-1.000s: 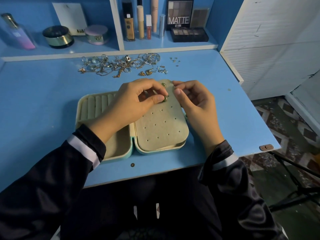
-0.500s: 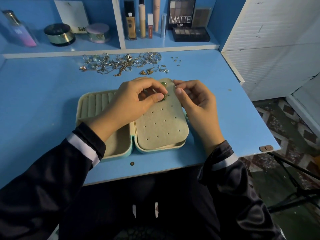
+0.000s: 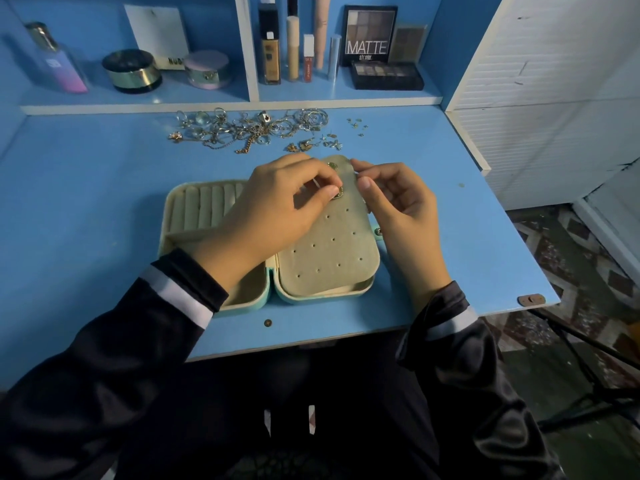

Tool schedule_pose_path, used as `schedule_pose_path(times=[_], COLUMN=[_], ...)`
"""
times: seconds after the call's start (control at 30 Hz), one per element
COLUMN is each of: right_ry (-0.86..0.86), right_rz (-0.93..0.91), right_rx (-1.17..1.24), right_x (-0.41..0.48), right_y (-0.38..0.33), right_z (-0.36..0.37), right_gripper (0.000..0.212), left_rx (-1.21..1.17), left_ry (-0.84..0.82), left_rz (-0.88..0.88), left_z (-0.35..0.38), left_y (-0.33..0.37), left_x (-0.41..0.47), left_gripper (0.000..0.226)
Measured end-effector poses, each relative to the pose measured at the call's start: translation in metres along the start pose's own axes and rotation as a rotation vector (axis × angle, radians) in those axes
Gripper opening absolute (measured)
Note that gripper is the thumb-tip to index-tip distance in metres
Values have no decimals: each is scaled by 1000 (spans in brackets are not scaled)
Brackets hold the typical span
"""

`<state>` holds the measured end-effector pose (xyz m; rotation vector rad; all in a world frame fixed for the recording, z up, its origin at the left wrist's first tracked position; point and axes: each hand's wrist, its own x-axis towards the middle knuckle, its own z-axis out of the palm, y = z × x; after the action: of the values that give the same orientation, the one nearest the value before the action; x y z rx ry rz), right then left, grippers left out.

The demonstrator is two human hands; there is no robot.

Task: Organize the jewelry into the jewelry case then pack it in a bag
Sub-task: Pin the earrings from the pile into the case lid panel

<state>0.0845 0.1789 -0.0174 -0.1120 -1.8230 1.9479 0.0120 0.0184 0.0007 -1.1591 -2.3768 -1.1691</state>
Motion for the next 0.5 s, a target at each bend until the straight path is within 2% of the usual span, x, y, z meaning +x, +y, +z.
schedule_pose_path(times=[0.17,0.5], right_ry=[-4,-32], right_rz=[-7,-7], right_rx=[59,165], right_x=[-1,-3], right_y=[-3,-9], right_z=[2,12], right_gripper=[3,6], left_rx=[7,-201], left_ry=[32,57], left_rz=[1,-127], left_z=[-6,-12], left_y=[4,18], left_x=[-5,-29], left_gripper=[12,26])
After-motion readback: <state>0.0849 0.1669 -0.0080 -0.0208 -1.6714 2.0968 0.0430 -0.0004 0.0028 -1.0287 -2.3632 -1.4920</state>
